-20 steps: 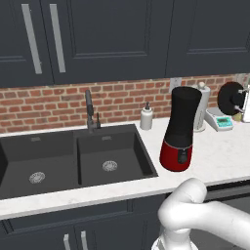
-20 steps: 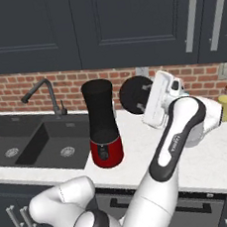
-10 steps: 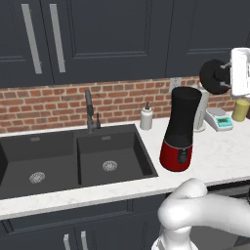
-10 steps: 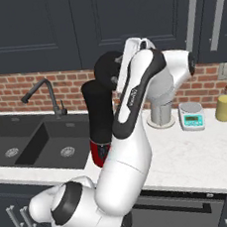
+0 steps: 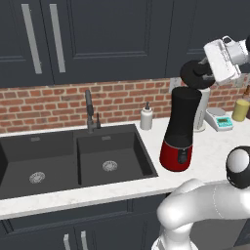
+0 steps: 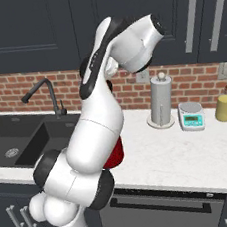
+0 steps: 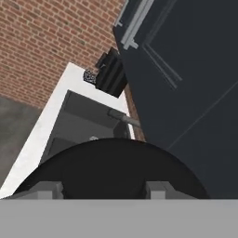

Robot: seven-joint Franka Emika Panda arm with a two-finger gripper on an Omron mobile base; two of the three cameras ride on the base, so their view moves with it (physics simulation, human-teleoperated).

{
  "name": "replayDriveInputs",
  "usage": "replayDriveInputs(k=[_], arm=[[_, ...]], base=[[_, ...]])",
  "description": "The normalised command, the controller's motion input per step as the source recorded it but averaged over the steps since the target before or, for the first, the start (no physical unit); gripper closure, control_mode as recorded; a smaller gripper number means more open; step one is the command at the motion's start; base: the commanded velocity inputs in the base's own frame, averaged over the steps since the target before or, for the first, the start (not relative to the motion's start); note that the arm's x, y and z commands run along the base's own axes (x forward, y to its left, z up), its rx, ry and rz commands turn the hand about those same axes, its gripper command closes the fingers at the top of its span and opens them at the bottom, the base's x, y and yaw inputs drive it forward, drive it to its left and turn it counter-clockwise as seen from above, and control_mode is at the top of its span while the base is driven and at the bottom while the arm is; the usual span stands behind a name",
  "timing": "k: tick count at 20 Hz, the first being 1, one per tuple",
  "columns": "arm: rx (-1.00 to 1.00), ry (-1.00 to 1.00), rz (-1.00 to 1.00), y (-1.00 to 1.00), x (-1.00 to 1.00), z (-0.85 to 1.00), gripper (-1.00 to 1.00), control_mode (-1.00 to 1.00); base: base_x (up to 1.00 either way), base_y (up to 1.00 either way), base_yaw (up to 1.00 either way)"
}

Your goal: Close the lid blender by securely placing the lid on top.

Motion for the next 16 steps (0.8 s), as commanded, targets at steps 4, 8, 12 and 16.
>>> replayDriveInputs(k=[4, 8, 12, 16], arm=[[-0.01, 0.12, 0.00, 0.00, 0.08, -0.19, 1.00, -1.00], [0.02, 0.09, 0.00, -0.01, 0.10, -0.23, 1.00, -1.00], [0.01, 0.06, 0.00, -0.01, 0.18, -0.28, 1.00, -1.00], [0.00, 0.07, 0.00, 0.00, 0.35, -0.14, 1.00, -1.00]], base=[[0.00, 0.00, 0.00], [0.00, 0.00, 0.00], [0.00, 0.00, 0.00], [0.00, 0.00, 0.00]])
